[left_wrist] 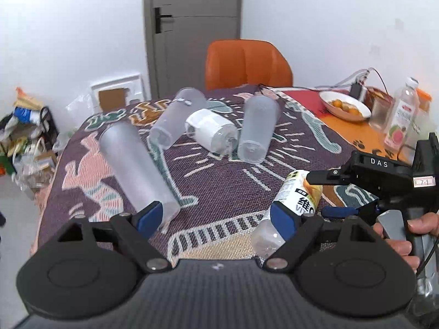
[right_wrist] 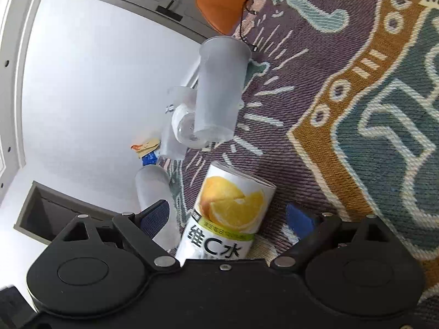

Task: Flip cup upright
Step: 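Lift the bottle with the right gripper and rotate it upright, then lower the upright bottle onto the blanket with the right gripper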

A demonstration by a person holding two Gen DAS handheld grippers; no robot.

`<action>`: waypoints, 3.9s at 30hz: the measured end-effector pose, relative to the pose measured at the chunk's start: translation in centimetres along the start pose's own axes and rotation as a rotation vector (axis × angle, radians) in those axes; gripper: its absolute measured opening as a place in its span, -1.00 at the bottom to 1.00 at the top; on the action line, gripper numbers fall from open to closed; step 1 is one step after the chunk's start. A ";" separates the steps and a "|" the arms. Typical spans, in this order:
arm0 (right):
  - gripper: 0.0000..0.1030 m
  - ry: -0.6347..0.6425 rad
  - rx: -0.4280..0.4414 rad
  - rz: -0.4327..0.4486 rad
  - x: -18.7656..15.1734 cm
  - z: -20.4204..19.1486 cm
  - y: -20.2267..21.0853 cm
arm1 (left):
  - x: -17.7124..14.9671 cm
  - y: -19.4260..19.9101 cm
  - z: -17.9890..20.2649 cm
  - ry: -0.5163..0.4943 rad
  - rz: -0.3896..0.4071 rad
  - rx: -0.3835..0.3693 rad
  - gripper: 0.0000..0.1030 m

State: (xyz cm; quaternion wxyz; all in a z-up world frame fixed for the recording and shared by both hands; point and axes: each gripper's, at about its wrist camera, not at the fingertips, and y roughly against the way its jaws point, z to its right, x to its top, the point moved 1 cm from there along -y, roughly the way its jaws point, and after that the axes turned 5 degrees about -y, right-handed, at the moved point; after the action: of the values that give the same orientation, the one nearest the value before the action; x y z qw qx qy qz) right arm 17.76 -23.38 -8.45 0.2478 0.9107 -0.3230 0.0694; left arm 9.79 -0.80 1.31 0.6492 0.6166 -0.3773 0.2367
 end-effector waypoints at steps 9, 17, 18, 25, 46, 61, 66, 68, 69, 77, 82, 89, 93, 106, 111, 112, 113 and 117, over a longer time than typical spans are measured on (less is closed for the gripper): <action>0.82 -0.004 -0.050 -0.004 -0.3 -0.7 -2.3 | -2.5 -0.1 -3.0 0.212 0.031 0.020 0.64; 0.81 0.010 -0.041 0.041 -0.1 -0.7 -3.4 | -4.2 -1.2 -4.7 0.331 0.054 0.039 0.65; 0.81 0.017 -0.043 0.044 -0.1 -0.7 -3.4 | -4.5 -1.3 -4.9 0.344 0.057 0.040 0.65; 0.81 0.056 -0.055 0.048 0.1 -1.1 -4.1 | -5.7 -2.0 -5.3 0.362 0.076 0.073 0.65; 0.18 0.145 -0.007 0.141 -1.1 -1.3 -0.4 | -8.4 -1.9 -6.0 0.397 0.085 0.061 0.65; 0.14 0.751 -0.131 0.442 -6.5 -9.6 2.0 | -9.3 0.2 -6.9 0.387 0.149 0.090 0.65; 0.14 0.884 -0.146 0.447 -8.9 -11.4 0.9 | -10.1 0.2 -8.4 0.422 0.147 0.124 0.65; 0.14 0.920 -0.142 0.434 -9.6 -12.1 0.6 | -10.4 0.3 -9.0 0.435 0.149 0.127 0.65; 0.14 0.937 -0.145 0.432 -10.0 -12.5 0.4 | -10.5 0.4 -9.2 0.437 0.150 0.131 0.65; 0.15 1.038 -0.149 0.392 -12.5 -13.8 -0.9 | -11.4 1.2 -10.3 0.447 0.159 0.152 0.65; 0.37 1.024 -0.154 0.363 -12.8 -13.7 -0.6 | -11.6 1.2 -10.2 0.443 0.152 0.152 0.65; 0.92 0.977 -0.118 0.334 -12.2 -13.4 1.0 | -11.0 1.5 -9.0 0.409 0.138 0.123 0.65; 1.00 0.945 -0.093 0.338 -11.8 -12.8 2.6 | -10.5 2.5 -8.1 0.390 0.166 0.126 0.68; 1.00 0.865 -0.113 0.316 -10.7 -9.8 7.0 | -9.2 5.2 -3.3 0.271 0.212 0.113 0.87; 1.00 0.908 -0.097 0.319 -11.2 -9.4 9.1 | -9.3 5.6 -2.0 0.246 0.192 0.101 0.87; 1.00 0.916 -0.097 0.319 -11.2 -9.3 9.4 | -9.4 5.8 -1.8 0.235 0.191 0.099 0.87; 1.00 0.916 -0.100 0.315 -11.2 -9.2 9.7 | -9.5 6.0 -1.7 0.226 0.193 0.099 0.87; 1.00 0.923 -0.113 0.278 -11.5 -8.6 10.2 | -9.8 6.9 -1.2 0.203 0.207 0.092 0.87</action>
State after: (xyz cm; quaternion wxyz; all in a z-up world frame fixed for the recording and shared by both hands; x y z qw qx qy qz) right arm 2.75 -19.58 -0.18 0.4029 0.7180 -0.3014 0.4809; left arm -1.17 2.81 -2.00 0.6270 0.5765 -0.3600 0.3807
